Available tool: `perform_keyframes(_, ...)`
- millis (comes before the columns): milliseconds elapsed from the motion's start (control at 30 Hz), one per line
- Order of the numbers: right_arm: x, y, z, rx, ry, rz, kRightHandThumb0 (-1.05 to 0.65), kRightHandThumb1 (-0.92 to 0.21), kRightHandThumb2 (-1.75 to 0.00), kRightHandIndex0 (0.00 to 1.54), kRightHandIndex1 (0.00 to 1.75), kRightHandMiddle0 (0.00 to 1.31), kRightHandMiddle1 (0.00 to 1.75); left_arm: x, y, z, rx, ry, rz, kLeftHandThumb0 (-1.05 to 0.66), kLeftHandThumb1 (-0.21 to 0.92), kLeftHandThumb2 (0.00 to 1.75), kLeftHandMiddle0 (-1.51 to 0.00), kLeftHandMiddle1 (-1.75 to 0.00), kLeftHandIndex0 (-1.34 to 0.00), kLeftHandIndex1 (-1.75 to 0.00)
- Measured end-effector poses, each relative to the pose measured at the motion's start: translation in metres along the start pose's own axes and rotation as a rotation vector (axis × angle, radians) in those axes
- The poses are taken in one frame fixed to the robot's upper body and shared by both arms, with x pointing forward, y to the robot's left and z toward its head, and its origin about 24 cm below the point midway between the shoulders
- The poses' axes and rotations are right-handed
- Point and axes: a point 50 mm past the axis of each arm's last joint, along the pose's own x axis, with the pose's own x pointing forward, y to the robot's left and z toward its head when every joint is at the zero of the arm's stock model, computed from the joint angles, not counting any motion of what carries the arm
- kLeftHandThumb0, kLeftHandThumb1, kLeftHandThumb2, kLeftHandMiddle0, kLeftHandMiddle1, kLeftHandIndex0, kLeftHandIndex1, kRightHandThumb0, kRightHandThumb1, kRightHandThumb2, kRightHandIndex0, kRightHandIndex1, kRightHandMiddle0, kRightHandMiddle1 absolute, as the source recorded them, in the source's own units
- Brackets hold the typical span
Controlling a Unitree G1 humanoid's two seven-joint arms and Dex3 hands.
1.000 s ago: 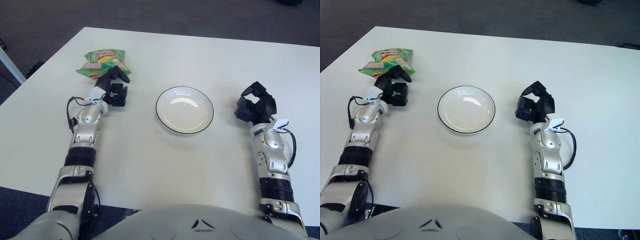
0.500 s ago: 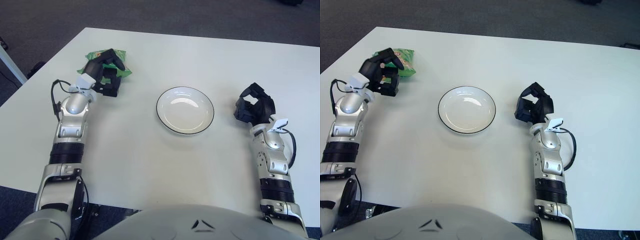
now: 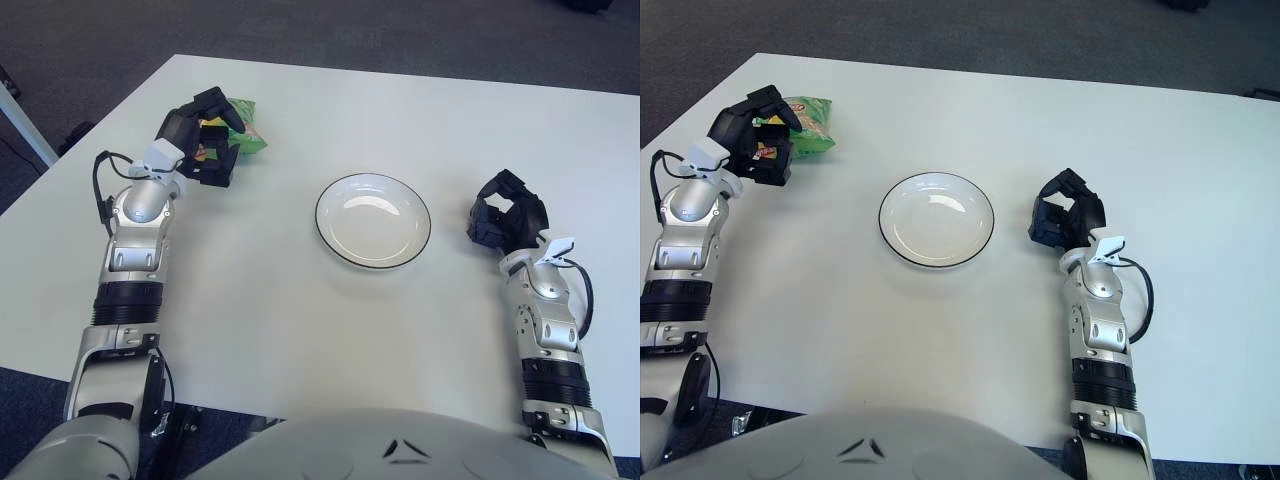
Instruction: Put the snack into the plate.
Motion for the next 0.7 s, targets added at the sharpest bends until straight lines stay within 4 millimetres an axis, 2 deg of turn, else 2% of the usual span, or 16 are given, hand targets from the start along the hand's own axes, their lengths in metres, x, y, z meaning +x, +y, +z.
perform_keyframes(700, 0.0003, -0.0003, -0.0011, -0.034, 0.031, -0.011, -0.49, -0.28, -1.36, 1.28, 1.75, 0.64, 1.75, -0.0002, -0.0009, -0.0021, -0.001, 0.009, -0.003, -0.46, 0.39, 1.22, -1.13, -1.75, -0.55, -1.75)
